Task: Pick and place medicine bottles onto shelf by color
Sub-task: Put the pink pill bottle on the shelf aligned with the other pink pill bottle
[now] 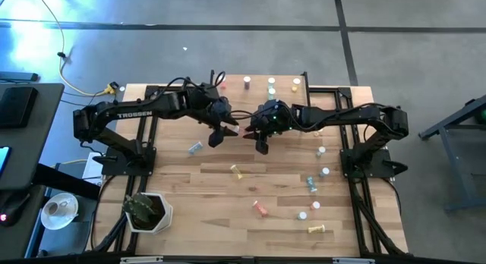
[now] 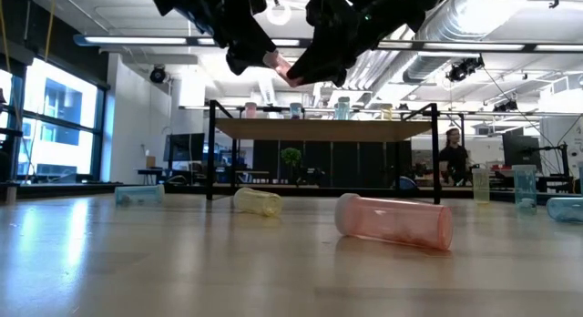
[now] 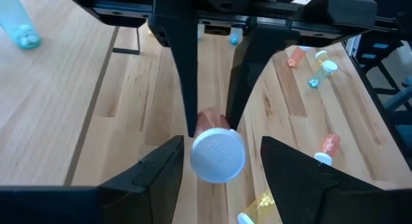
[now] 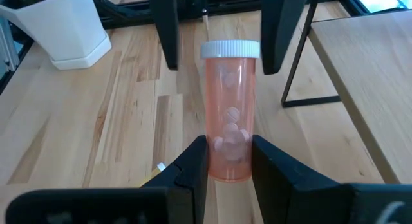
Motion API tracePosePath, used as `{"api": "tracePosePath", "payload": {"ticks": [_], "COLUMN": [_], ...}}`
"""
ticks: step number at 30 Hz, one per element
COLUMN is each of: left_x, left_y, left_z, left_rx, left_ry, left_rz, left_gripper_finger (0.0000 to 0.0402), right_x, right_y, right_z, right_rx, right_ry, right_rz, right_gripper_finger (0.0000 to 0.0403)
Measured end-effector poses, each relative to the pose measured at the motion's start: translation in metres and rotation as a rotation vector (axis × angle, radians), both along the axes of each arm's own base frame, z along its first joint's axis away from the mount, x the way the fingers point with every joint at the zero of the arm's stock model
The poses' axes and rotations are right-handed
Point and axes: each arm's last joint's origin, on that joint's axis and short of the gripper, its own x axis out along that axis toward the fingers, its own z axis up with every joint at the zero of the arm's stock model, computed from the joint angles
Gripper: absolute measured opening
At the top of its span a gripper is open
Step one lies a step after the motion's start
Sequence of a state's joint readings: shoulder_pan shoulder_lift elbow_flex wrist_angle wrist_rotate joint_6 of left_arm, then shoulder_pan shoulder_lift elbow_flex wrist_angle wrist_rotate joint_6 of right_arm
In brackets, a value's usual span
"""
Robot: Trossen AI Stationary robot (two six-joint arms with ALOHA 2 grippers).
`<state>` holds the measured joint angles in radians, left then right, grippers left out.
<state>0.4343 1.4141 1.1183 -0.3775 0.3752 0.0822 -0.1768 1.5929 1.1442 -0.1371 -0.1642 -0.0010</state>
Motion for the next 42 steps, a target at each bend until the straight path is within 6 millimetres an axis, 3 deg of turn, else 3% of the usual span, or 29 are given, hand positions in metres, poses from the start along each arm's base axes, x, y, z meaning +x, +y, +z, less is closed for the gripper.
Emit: {"api": "tracePosePath", "payload": {"ticks": [18,30,42], "left_x": [0.0003,0.0004,0.0003], "left_y": [-0.0008,-0.0009,-0.0007], "left_z": [0.0001,0.0001,0.0001], "left_rx": [0.001,0.001,0.001], "left_ry": [0.0,0.0,0.0], "left_rz": [-0.003,-0.003,-0.002], "left_gripper_finger": [0.0127,0.0115,0.0114], "right_x": [0.0014,0.0013,0.0004], "right_y": [-0.0002,-0.0002,-0.0015], "right_z": [0.0022,0.002,0.0034], "right_rx": [-0.007,-0.01,-0.038], "right_ry": [-0.027,-0.025,-0.026], "right_rz": [0.003,0.005,-0.005], "right_gripper_finger": [0.0085,0.0087,0.0177]}}
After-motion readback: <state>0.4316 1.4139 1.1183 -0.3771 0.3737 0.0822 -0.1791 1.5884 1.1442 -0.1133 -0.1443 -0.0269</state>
